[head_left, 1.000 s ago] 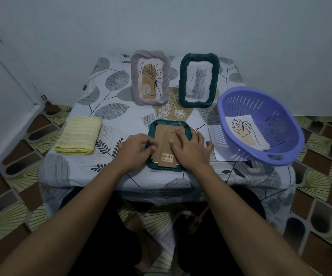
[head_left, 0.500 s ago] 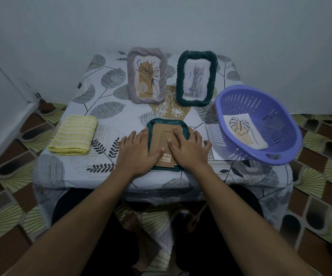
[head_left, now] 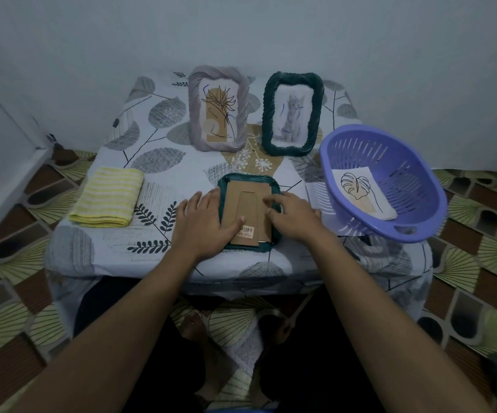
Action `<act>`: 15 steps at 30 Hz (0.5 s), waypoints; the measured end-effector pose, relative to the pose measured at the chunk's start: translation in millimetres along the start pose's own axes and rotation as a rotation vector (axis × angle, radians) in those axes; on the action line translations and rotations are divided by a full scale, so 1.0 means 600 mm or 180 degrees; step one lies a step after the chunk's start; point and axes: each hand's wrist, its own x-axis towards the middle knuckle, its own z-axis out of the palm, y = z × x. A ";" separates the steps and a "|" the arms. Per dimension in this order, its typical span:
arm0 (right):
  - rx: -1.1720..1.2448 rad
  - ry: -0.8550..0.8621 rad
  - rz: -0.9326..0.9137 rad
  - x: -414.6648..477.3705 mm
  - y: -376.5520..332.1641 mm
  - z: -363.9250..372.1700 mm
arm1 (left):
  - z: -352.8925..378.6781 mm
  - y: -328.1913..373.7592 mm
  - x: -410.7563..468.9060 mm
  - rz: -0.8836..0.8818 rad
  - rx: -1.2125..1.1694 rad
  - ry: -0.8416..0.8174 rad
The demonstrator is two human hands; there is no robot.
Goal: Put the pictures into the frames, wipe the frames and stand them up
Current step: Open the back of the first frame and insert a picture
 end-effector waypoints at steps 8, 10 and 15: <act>-0.0752 0.0592 -0.0093 -0.089 -0.010 -0.017 | 0.001 0.000 0.001 0.0001 -0.0007 0.0022; -0.0992 0.0631 -0.0178 -0.107 -0.013 -0.014 | 0.002 -0.001 0.001 0.0000 0.0007 0.0028; -0.1366 0.0830 -0.0318 -0.121 -0.018 -0.002 | 0.002 -0.001 -0.001 0.0008 -0.0002 0.0051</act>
